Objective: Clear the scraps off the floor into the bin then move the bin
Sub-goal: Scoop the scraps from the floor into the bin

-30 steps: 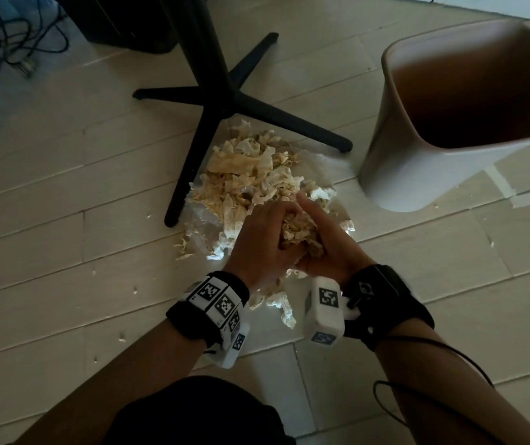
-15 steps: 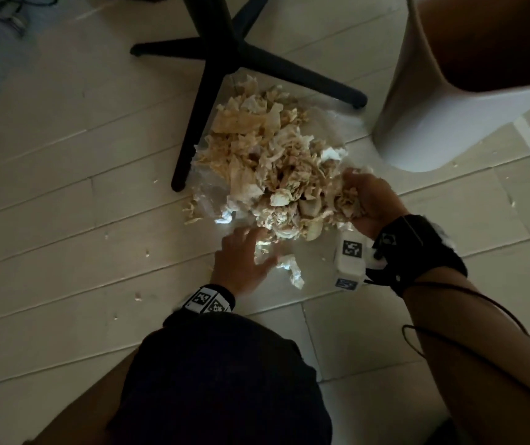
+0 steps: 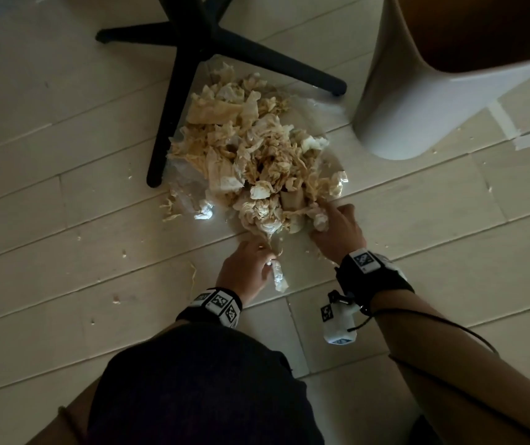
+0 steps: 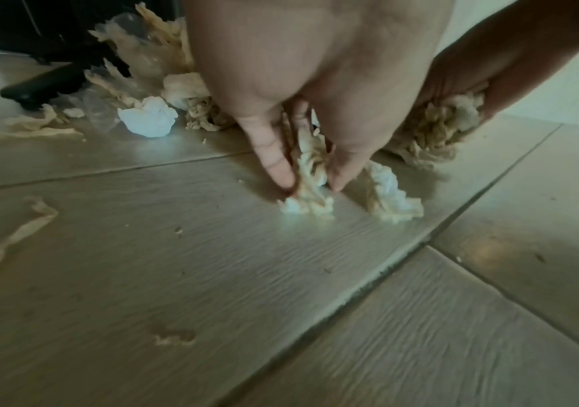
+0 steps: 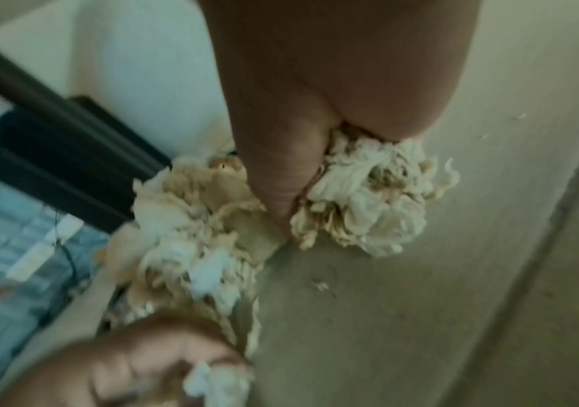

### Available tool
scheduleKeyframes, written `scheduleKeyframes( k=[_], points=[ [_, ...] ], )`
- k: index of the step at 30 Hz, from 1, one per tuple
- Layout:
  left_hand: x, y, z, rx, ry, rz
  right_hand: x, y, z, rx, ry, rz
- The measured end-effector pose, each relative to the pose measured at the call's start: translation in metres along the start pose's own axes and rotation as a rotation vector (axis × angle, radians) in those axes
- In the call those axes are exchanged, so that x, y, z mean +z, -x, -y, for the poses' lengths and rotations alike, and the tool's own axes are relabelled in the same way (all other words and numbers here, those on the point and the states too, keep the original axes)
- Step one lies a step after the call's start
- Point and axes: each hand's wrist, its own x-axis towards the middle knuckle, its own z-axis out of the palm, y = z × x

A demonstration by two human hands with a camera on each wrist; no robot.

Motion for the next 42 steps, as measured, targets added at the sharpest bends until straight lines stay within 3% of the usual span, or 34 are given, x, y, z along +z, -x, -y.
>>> scheduleKeyframes(
  k=[4, 9, 15, 18, 23, 26, 32, 35, 37, 39, 42],
  points=[
    [-0.014, -0.006, -0.005, 0.035, 0.165, -0.03, 0.012, 0.004, -0.009, -0.065, 0.073, -0.135],
    [-0.037, -0.023, -0.021, 0.051, 0.321, -0.14, 0.006, 0.003, -0.014, -0.052, -0.018, -0.091],
    [-0.056, -0.052, -0.051, 0.118, 0.354, -0.244, -0.021, 0.012, -0.005, -0.002, -0.539, -0.071],
    [-0.059, -0.065, -0.063, 0.168, 0.371, -0.266, -0.035, 0.015, 0.008, 0.048, -0.846, 0.035],
    [-0.068, -0.08, -0.08, 0.052, 0.484, -0.297, -0.054, 0.02, 0.027, 0.06, -1.333, 0.34],
    [-0.082, -0.082, -0.084, 0.043, 0.583, -0.233, -0.057, 0.022, 0.03, -0.025, -1.379, 0.389],
    [-0.103, -0.077, -0.092, 0.134, 0.837, 0.04, -0.063, 0.013, 0.031, 0.015, -1.478, 0.154],
    [-0.11, -0.075, -0.09, 0.234, 0.709, 0.134, -0.067, 0.012, 0.037, 0.092, -1.464, 0.045],
    [-0.109, -0.073, -0.089, 0.251, 0.525, 0.091, -0.072, 0.011, 0.041, 0.192, -1.462, -0.012],
    [-0.104, -0.071, -0.084, 0.203, 0.482, 0.02, -0.077, 0.009, 0.043, 0.249, -1.486, 0.0],
    [-0.099, -0.065, -0.083, 0.038, 0.709, 0.165, -0.085, 0.009, 0.05, 0.271, -1.537, -0.004]
  ],
)
